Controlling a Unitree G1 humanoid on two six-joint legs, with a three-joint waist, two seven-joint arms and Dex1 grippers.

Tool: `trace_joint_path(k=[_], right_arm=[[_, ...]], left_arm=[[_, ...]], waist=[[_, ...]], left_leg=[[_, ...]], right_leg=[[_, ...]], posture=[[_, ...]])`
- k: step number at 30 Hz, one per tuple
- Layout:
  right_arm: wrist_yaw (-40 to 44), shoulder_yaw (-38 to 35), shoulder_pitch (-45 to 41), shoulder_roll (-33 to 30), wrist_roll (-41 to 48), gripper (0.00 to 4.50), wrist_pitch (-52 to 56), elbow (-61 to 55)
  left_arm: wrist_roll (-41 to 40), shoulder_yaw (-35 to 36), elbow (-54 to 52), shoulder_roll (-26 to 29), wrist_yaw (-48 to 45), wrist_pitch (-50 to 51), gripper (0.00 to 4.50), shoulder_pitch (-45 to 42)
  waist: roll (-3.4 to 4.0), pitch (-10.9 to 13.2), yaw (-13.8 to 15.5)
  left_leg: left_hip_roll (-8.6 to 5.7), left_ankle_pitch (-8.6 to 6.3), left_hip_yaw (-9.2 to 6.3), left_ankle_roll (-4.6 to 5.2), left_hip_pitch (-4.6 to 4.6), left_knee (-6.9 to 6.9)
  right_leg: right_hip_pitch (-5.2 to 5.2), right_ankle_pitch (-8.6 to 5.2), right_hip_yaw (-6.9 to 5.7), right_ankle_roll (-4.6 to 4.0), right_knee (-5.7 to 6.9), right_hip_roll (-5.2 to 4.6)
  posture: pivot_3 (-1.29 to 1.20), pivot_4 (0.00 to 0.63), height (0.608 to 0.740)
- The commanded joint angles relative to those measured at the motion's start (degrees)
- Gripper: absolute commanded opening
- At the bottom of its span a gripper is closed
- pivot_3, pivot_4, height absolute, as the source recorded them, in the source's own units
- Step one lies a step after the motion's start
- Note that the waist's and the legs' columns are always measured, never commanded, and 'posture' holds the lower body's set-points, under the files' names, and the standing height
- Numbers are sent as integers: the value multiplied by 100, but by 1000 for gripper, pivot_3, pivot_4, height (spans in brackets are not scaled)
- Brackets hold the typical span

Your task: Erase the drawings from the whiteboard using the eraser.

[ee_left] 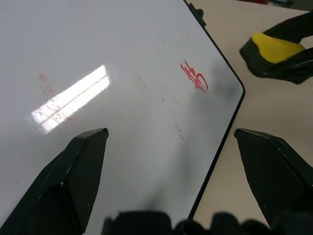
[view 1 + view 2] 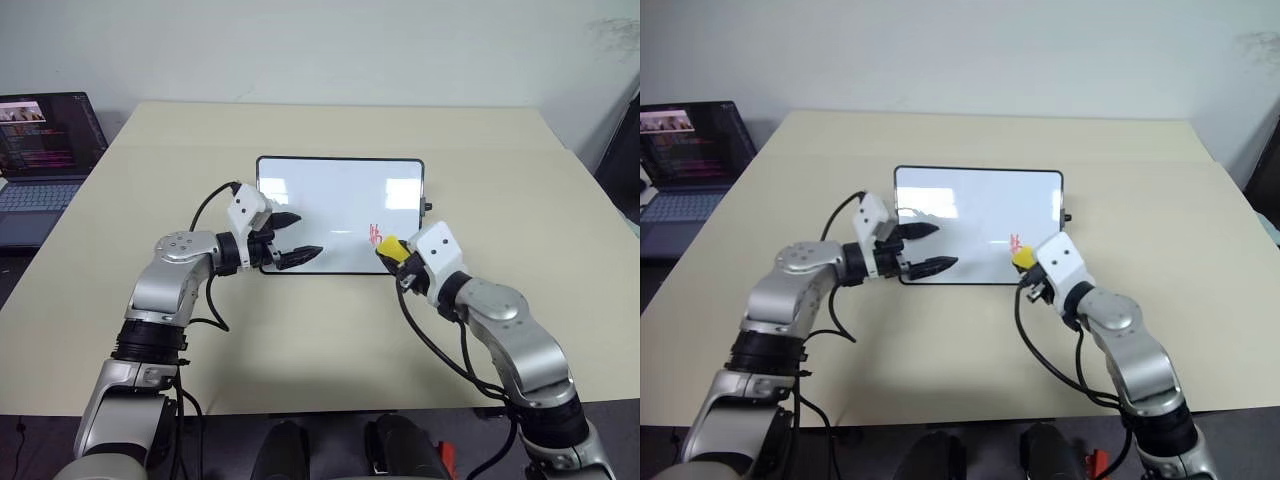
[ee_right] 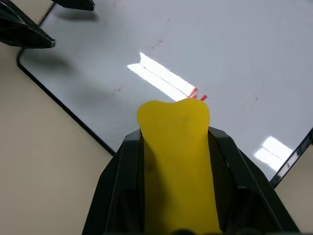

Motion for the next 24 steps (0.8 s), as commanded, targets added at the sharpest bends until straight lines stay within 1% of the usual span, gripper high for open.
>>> trace_joint_path(k=[1, 4, 7, 9, 15, 18, 21, 24], right_arm=[[-209, 112, -530, -51, -365, 1329, -413, 569], [-400, 141, -1014, 32, -578, 1329, -805, 1414], [-484, 172, -1273, 123, -682, 1329, -1151, 2028], [-297, 425, -1299, 37, -833, 1329, -1234, 2264], [215, 965, -951, -313, -1202, 1329, -1195, 2215], [312, 1080, -890, -437, -1366, 1329, -1228, 2164], [195, 1047, -1035, -443, -1558, 1329, -1356, 2249], [-77, 821, -1352, -231, -1599, 1329, -1458, 2398]], left_arm=[[-1, 19, 72, -35, -119, -176, 4500, -262], [34, -53, 190, -4, -309, -265, 4500, -324], [143, -108, 297, 23, -370, -410, 4500, -386], [203, -109, 401, 24, -373, -488, 4500, -447], [273, -134, 420, 23, -490, -585, 4500, -469], [276, -158, 346, 11, -523, -573, 4500, -450], [288, -209, 272, -1, -574, -540, 4500, -437], [295, -228, 272, -4, -571, -544, 4500, -422]], waist=[[0, 0, 0], [0, 0, -8], [0, 0, -5], [0, 0, -3], [-3, -3, -7], [-3, -3, -7], [-3, -3, -7], [-3, -3, -20]], left_leg=[[-1, 0, 0, 0, 0, 0], [-3, 0, 1, 0, 1, 1], [-1, 0, 2, 0, 0, -2], [1, -1, 2, 1, -2, -3], [4, -1, 1, 3, 8, 3], [3, -1, 1, 3, 12, 5], [2, 0, 1, 4, 14, 9], [2, 3, 4, 5, 15, 12]], right_leg=[[0, 0, -1, 0, 1, 0], [0, 0, 0, -1, 2, 2], [-2, 1, 0, -2, 2, 2], [-3, 1, 0, -2, 0, 2], [6, 1, 1, -2, 8, -1], [9, 2, 1, -1, 10, 0], [10, 5, 2, 2, 11, 1], [11, 11, 3, 3, 11, 3]], posture=[[0, 150, 740], [0, 150, 740], [0, 150, 740], [0, 150, 740], [0, 150, 740], [0, 150, 740], [0, 150, 740], [0, 150, 740]])
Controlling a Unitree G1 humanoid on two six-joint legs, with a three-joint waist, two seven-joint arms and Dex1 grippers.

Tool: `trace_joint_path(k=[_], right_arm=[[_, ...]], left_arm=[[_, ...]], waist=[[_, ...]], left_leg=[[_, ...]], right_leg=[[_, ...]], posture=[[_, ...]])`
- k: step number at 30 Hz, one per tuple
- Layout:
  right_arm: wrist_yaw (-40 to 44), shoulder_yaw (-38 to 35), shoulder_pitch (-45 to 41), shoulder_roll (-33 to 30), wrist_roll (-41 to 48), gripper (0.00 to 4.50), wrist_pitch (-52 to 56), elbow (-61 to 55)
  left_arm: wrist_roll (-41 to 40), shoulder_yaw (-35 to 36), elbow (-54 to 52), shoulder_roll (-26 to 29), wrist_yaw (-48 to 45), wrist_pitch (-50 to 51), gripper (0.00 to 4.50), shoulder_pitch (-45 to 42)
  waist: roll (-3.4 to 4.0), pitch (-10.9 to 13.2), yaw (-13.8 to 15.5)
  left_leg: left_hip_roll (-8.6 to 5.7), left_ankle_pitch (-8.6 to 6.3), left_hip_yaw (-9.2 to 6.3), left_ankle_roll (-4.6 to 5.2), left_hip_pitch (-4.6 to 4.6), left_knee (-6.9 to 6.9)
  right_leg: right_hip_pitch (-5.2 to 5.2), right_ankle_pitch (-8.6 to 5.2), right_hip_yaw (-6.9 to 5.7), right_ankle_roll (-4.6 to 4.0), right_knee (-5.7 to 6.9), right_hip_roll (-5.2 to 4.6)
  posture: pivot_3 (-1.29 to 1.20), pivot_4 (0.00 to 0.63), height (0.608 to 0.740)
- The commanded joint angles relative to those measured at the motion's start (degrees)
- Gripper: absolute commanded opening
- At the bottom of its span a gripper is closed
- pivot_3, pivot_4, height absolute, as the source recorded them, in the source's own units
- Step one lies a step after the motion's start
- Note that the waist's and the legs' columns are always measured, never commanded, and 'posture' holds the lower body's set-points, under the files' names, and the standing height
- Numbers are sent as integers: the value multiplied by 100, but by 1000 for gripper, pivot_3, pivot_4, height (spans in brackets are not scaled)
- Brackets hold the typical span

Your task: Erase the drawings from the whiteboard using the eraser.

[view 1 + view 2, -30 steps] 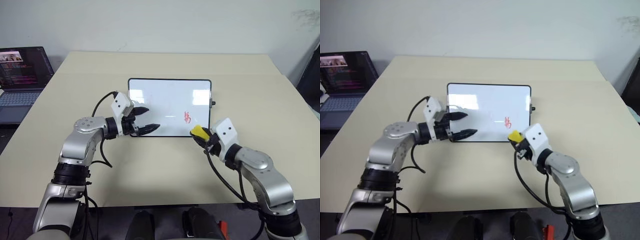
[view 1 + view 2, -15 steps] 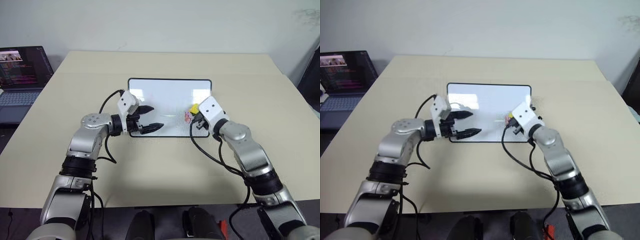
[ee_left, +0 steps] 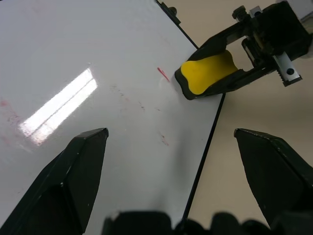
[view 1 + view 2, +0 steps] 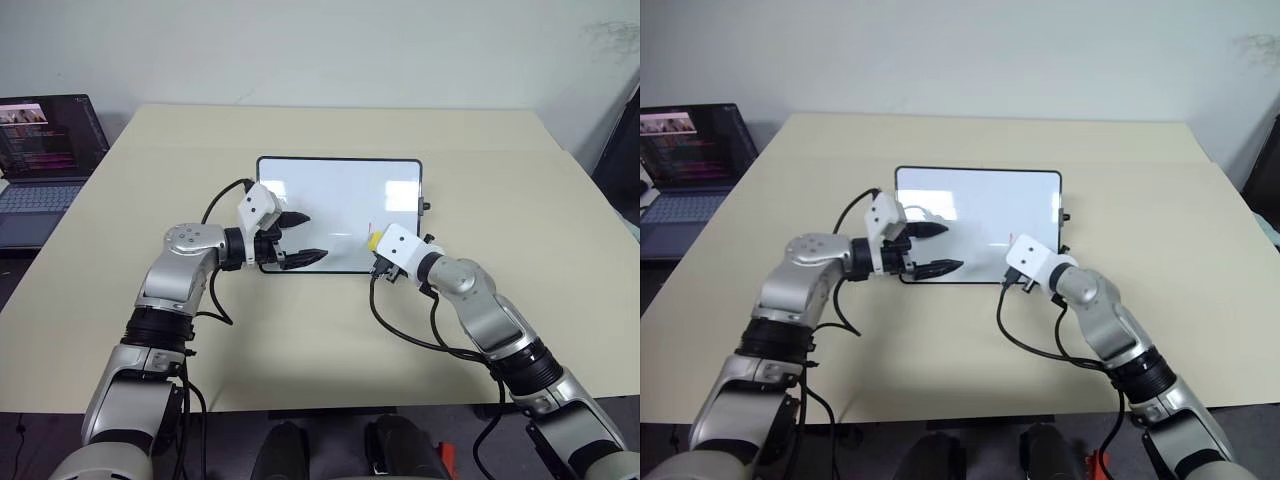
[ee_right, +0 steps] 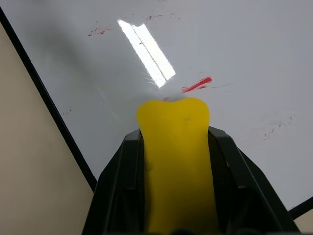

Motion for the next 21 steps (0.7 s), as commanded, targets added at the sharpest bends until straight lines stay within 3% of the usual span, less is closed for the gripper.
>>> trace_joint_path(k=[1, 7, 14, 21], right_arm=[[-373, -312, -376, 141, -188, 1329, -25, 293], [-294, -303, -489, 204, -212, 1329, -36, 483], [581, 41, 42, -158, -205, 1329, 326, 73], [221, -239, -255, 50, -311, 1329, 154, 161]], left_arm=[[-2, 20, -239, 9, -33, -49, 4500, -58], [-31, 1, -300, -2, -36, -8, 4500, -70], [-69, -12, -457, -17, -11, 59, 4500, -16], [-61, -58, -523, -48, -32, 93, 4500, 4]], waist=[[0, 0, -10], [0, 0, 8], [-1, -1, 12], [-1, -1, -7]], left_leg=[[1, 2, 3, 1, 2, 1], [2, 4, 0, 4, -4, 0], [2, 3, -1, 5, -4, -1], [1, 5, 2, 6, 3, 0]], right_leg=[[0, 3, 3, 1, 0, 2], [-2, 7, 2, -6, -4, 4], [-1, 6, 2, -6, -5, 0], [0, 4, 2, 4, 1, 7]], posture=[[0, 150, 740], [0, 150, 740], [0, 150, 740], [0, 150, 740]])
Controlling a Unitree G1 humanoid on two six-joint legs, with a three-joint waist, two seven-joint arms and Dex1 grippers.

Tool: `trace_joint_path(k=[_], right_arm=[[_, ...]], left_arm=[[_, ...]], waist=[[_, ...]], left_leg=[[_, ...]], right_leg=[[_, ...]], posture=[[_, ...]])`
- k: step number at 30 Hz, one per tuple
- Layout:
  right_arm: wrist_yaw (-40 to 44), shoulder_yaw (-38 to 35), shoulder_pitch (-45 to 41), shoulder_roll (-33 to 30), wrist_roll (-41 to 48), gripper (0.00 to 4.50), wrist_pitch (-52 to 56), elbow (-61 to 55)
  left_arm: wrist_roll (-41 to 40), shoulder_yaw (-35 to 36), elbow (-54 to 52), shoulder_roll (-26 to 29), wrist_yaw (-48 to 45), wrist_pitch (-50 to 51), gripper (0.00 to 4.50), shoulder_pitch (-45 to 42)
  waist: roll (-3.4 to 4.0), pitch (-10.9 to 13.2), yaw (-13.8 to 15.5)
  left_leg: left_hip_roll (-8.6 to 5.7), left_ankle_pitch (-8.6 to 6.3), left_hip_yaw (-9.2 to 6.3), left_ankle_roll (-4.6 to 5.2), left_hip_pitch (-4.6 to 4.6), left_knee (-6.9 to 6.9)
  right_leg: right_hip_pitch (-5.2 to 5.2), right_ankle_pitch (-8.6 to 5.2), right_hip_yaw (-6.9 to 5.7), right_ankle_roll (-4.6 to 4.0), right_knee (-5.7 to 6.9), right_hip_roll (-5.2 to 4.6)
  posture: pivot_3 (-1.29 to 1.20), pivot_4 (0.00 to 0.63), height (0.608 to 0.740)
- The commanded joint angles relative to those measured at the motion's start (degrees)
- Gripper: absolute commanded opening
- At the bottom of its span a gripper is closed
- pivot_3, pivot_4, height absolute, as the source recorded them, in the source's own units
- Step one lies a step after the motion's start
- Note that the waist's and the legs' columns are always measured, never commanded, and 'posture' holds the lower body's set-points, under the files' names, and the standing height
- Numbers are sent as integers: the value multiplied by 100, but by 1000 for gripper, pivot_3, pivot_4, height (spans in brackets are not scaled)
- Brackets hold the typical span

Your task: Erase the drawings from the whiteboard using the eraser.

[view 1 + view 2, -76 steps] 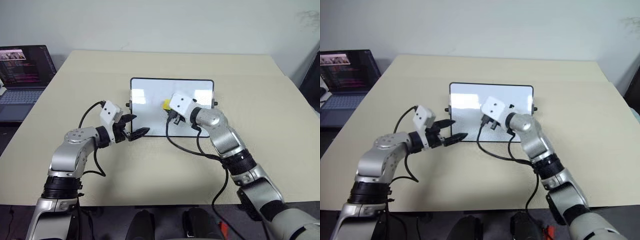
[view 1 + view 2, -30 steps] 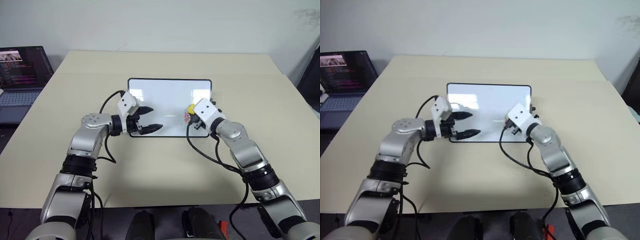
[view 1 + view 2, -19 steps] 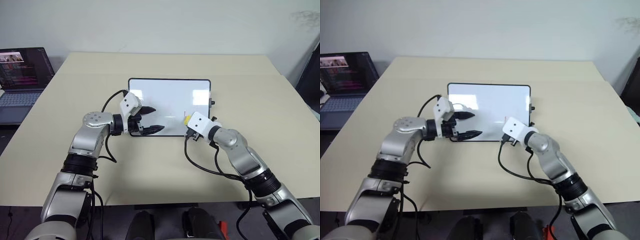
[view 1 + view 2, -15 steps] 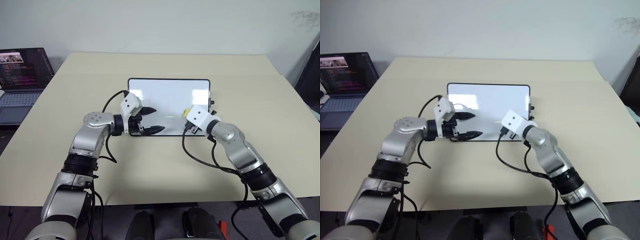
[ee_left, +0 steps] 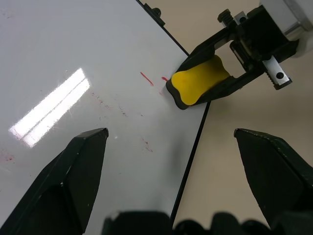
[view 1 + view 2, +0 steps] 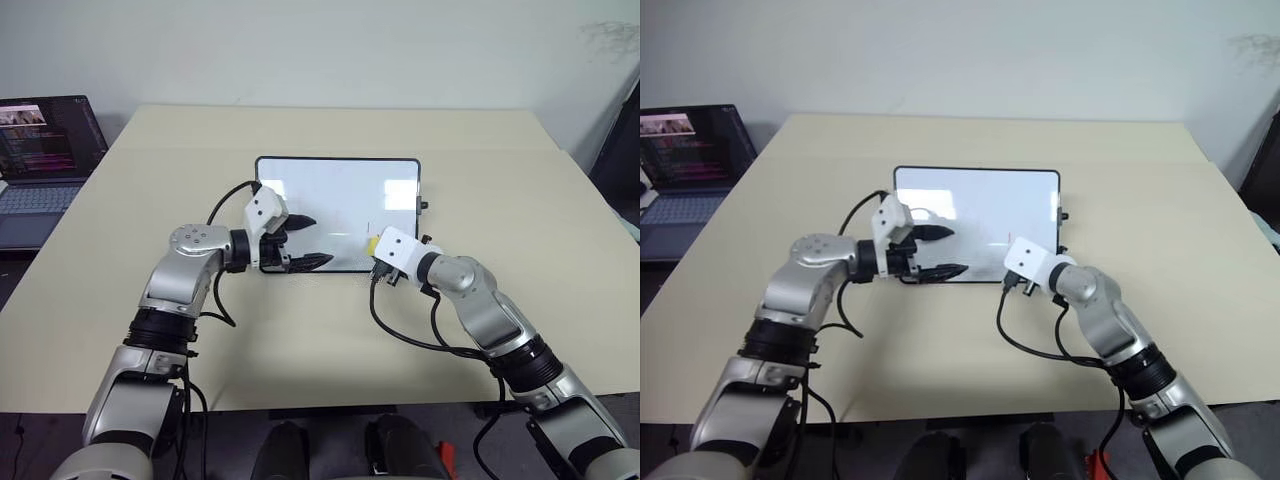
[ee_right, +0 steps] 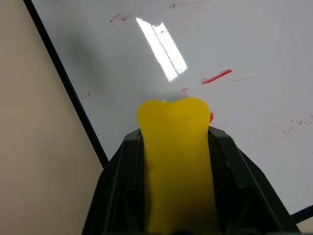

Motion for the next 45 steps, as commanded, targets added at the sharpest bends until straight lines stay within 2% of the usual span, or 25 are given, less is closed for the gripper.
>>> trace_joint_path(k=[1, 8, 15, 27, 31, 40, 44, 45], right_arm=[[-417, -338, -282, 133, -114, 1329, -52, 235], [-507, -380, -489, 269, -65, 1329, -118, 410], [116, 86, 1, 30, -122, 1329, 71, 273], [-1213, -513, -796, 412, -315, 1329, -607, 901], [-964, -413, -669, 332, -343, 1328, -518, 963], [404, 149, 110, -443, -443, 1328, 1, 268], [401, 187, 123, -394, -529, 1328, 23, 179], [190, 100, 19, -304, -579, 1328, -40, 255]], left_arm=[[-55, 19, -262, -41, -32, -22, 4500, -47], [-49, -20, -381, -118, -10, 47, 4500, -61], [-8, -14, -510, -229, 274, 175, 4500, -36], [89, 126, -160, -26, 389, 137, 4500, 52], [101, 151, -34, -29, 463, 108, 4500, 27], [52, 120, -26, -97, 468, 140, 4500, -53], [54, 113, -2, -104, 457, 133, 4500, -79], [57, 110, 4, -109, 457, 131, 4500, -82]], waist=[[0, 0, -6], [0, 0, 14], [0, 0, 13], [1, 0, 8], [0, 0, 11], [-4, -3, 14], [-4, -3, -4], [-4, -3, -3]], left_leg=[[0, 0, 2, 0, 1, 0], [1, -1, -1, 0, -10, 0], [2, -1, -3, 1, -8, -2], [2, 7, -1, 5, 0, -1], [4, 4, 0, 6, -11, -4], [0, 4, -3, 6, 2, -2], [0, 8, 4, 9, 11, 0], [0, 9, 4, 10, 13, 0]], right_leg=[[0, 1, 1, -1, 0, 1], [-3, 6, 0, -11, -7, -2], [-2, 6, -1, -11, -7, -5], [-1, 10, 0, -10, -2, 2], [-6, 12, 1, -15, -8, -6], [7, 8, -3, -5, -6, -11], [9, 6, 5, 13, -5, -1], [9, 7, 5, 12, -4, 3]], posture=[[0, 150, 740], [0, 150, 740], [0, 150, 740], [0, 150, 740], [0, 150, 740], [0, 150, 740], [0, 150, 740], [0, 150, 740]])
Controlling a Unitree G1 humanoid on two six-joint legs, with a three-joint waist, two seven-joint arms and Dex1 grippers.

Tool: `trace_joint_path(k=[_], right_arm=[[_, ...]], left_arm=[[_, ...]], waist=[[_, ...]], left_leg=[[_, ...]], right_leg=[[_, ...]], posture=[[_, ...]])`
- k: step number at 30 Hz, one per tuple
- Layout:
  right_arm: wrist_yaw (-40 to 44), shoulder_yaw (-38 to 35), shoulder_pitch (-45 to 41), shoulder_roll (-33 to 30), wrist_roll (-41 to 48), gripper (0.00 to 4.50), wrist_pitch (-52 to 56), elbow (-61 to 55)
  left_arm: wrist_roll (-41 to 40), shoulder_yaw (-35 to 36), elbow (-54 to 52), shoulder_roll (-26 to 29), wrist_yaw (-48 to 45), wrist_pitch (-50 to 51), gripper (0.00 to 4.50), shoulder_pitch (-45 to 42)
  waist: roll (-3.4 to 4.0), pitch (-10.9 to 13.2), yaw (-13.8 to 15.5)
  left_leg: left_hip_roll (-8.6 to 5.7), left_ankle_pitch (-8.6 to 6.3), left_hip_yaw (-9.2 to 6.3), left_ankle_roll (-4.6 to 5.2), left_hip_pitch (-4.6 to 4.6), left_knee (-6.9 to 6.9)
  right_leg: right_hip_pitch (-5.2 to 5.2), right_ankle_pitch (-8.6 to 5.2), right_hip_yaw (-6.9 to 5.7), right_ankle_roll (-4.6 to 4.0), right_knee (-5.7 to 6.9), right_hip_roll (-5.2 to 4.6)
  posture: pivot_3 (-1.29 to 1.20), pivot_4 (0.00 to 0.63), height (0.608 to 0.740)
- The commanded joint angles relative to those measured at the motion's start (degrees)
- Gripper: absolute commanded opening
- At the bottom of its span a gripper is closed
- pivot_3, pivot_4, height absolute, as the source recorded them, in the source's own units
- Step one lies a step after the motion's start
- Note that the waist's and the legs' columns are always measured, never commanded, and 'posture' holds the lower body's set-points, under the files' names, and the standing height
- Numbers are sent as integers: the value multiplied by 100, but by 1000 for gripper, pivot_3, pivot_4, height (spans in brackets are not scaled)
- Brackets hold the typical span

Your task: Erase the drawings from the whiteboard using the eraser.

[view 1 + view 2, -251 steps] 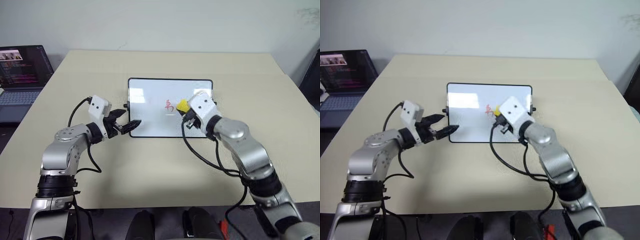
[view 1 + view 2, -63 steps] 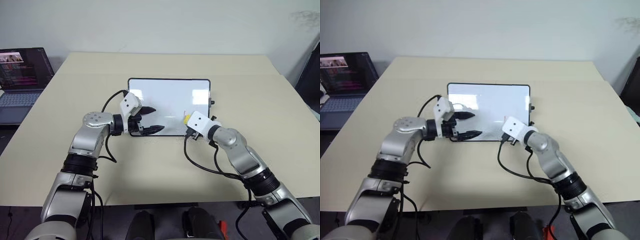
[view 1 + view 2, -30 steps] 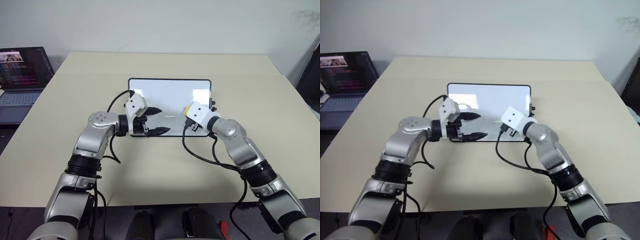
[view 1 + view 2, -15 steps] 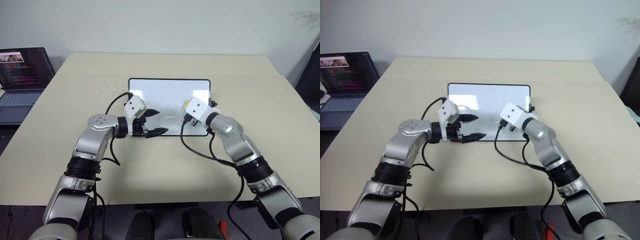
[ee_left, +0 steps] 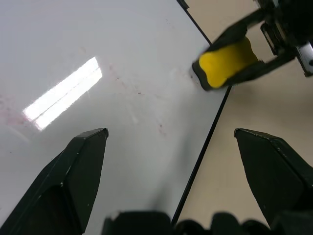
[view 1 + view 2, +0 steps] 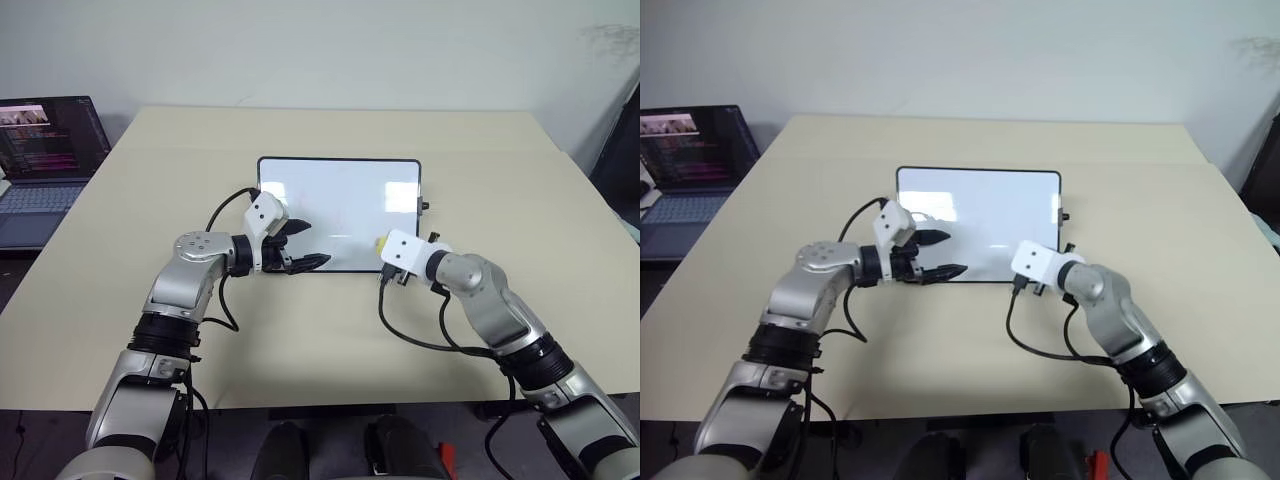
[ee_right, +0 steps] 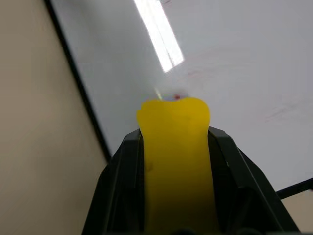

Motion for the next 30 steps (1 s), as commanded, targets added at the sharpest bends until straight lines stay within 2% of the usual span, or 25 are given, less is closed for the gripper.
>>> trace_joint_path(k=[1, 6, 10, 13, 17, 20, 23, 30], right_arm=[[-429, -138, -179, 148, -248, 1328, 53, 337], [-1153, -529, -550, 473, -229, 1328, -235, 551], [-1294, -613, -634, 636, -151, 1328, -351, 576], [-1107, -518, -591, 591, -156, 1328, -322, 601], [-190, -8, -247, 129, -304, 1328, -48, 429], [-69, 43, -157, 109, -305, 1328, 10, 294], [-465, -164, -307, 304, -341, 1328, -101, 384], [-1563, -776, -795, 732, -225, 1327, -598, 679]], left_arm=[[-26, 92, -100, -1, -31, -89, 4500, -181], [-30, 85, -102, -6, -41, -77, 4500, -169], [-48, 87, -117, -9, -60, -48, 4500, -150], [-51, 94, -133, -14, -62, -39, 4500, -141], [-49, 105, -147, -24, -54, -35, 4500, -135], [-51, 108, -157, -30, -49, -33, 4500, -128], [-68, 95, -214, -38, -66, 0, 4500, -93], [-83, 89, -280, -52, -84, 43, 4500, -57]], waist=[[0, 0, -1], [1, 1, 5], [1, 1, 12], [1, 1, 7], [0, 0, 12], [0, 0, 7], [0, 0, -3], [3, 2, 12]], left_leg=[[0, 1, -2, 0, 0, 0], [2, 2, 0, -2, 0, 0], [4, 2, -1, -2, -16, -1], [3, 1, 0, -2, -24, -3], [3, -1, 0, -1, -23, -5], [1, -1, -4, -1, -18, -4], [0, 0, 2, -1, -11, -3], [2, 6, -3, -2, -15, -3]], right_leg=[[0, 0, -1, 0, 1, 2], [-4, 6, 2, -9, 1, 2], [-14, 19, 0, -34, -2, 1], [-17, 18, 0, -32, -6, -3], [-16, 15, -2, -27, -9, -7], [-10, 14, -5, -27, -7, -6], [-9, 2, 0, -3, -5, -1], [-15, 7, -2, -10, -1, 1]], posture=[[0, 150, 740], [0, 150, 740], [0, 150, 740], [0, 150, 740], [0, 150, 740], [0, 150, 740], [0, 150, 740], [0, 150, 740]])
